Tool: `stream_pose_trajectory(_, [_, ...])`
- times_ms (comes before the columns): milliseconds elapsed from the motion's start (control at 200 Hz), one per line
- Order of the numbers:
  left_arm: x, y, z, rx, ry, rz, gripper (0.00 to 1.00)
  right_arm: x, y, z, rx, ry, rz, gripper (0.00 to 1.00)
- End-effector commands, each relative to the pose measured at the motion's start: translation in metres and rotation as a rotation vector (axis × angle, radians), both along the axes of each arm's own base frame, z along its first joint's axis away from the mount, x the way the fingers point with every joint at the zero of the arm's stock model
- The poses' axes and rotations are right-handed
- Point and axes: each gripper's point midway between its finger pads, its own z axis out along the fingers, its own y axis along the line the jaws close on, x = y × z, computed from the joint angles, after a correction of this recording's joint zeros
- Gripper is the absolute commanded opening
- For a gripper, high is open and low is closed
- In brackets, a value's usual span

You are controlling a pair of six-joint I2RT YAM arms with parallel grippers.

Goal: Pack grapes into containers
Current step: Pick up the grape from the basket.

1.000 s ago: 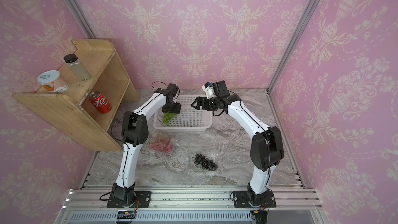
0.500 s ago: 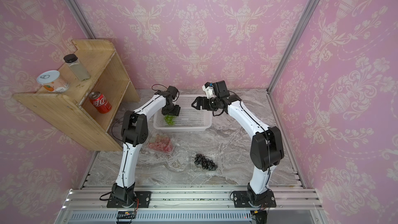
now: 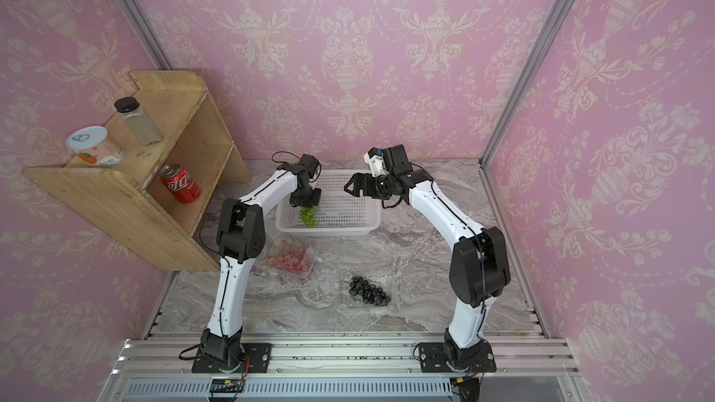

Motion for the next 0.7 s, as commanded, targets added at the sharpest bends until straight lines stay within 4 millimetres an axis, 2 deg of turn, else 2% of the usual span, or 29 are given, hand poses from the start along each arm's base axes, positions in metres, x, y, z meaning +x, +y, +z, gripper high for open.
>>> stream_pose_trajectory(0, [0.006,-0.003,0.041,-0.053,-0.087,0.020,0.00,-0.009,-0.006,0.013,0.014,-0.005,-0.010,0.93])
stream_pose_trajectory(190, [0.009,-0.010,0.092,-0.112,-0.174,0.022,0.00,-0.014,-0.011,0.022,0.011,-0.024,-0.026,0.92])
stream_pose_trajectory(385, [-0.006,-0.027,0.144,-0.163,-0.231,-0.026,0.00,-0.019,-0.027,0.037,0.020,-0.053,-0.067,0.93])
stream_pose_trajectory(540, [-0.036,-0.053,0.195,-0.180,-0.299,-0.113,0.00,-0.027,-0.048,0.049,0.023,-0.075,-0.108,0.93])
stream_pose_trajectory(690, [-0.080,-0.077,0.228,-0.181,-0.332,-0.199,0.00,-0.044,-0.066,0.057,0.004,-0.089,-0.136,0.92])
